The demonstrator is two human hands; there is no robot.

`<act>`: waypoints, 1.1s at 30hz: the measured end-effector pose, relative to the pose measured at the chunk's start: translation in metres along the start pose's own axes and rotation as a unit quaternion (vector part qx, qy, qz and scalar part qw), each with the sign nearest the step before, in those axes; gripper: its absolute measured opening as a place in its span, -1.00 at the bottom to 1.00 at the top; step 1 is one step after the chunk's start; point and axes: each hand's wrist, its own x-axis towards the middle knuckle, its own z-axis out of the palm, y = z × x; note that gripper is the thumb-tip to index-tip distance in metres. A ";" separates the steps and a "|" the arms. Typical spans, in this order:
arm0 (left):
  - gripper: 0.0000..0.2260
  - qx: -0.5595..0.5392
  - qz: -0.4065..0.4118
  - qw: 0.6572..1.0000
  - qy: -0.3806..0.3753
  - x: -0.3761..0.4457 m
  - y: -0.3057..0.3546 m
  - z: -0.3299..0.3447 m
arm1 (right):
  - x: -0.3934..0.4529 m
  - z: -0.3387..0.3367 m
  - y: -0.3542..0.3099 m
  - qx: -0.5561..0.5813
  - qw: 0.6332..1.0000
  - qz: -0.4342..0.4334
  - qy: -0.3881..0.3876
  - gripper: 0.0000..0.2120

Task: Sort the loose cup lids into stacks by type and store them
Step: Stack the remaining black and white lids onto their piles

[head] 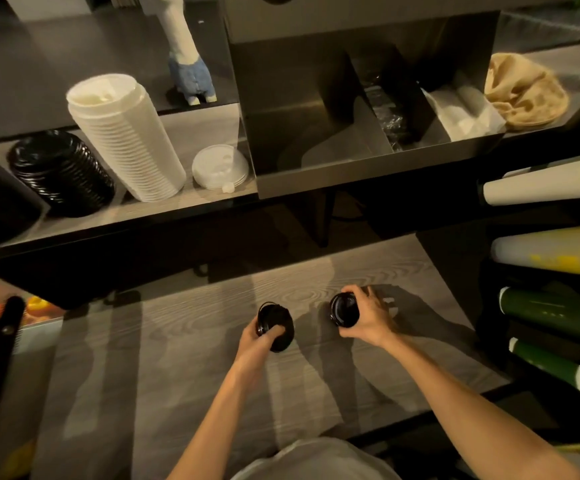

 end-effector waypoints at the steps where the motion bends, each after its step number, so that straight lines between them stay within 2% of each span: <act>1: -0.35 -0.040 -0.010 0.999 -0.005 -0.003 0.001 0.002 | -0.005 -0.003 -0.006 0.037 0.999 -0.015 0.007 -0.22; 2: -0.28 -0.063 -0.014 0.998 -0.015 -0.007 0.003 0.004 | -0.010 -0.006 -0.014 0.083 0.996 -0.036 0.011 -0.22; 3: -0.30 -0.091 -0.007 0.995 -0.032 -0.012 0.008 0.007 | -0.018 -0.010 -0.023 0.124 0.990 -0.060 0.012 -0.23; 6: -0.52 -0.193 0.012 0.977 -0.089 -0.030 0.032 0.015 | -0.043 -0.018 -0.056 0.198 0.971 -0.133 0.016 -0.27; 10: -0.47 -0.178 0.043 0.966 -0.182 -0.051 0.059 0.017 | -0.066 -0.028 -0.087 0.220 0.958 -0.181 0.013 -0.28; 14: -0.31 -0.221 0.060 0.950 -0.212 -0.062 0.068 0.016 | -0.075 -0.045 -0.099 0.233 0.950 -0.209 0.017 -0.28; 17: -0.21 -0.301 0.022 0.931 -0.207 -0.064 0.072 0.018 | -0.078 -0.059 -0.104 0.260 0.938 -0.226 0.028 -0.28; 20: -0.45 -0.357 0.016 0.914 -0.194 -0.068 0.079 0.021 | -0.077 -0.077 -0.104 0.299 0.928 -0.208 0.080 -0.27; 23: -0.41 -0.380 0.005 0.907 -0.183 -0.069 0.084 0.021 | -0.077 -0.088 -0.100 0.286 0.931 -0.199 0.111 -0.25; 26: -0.40 -0.366 0.011 0.915 -0.171 -0.068 0.089 0.021 | -0.078 -0.087 -0.103 0.251 0.941 -0.193 0.116 -0.23; 33: -0.56 -0.297 0.053 0.943 -0.143 -0.072 0.097 0.020 | -0.088 -0.068 -0.128 0.196 0.950 -0.201 0.135 -0.28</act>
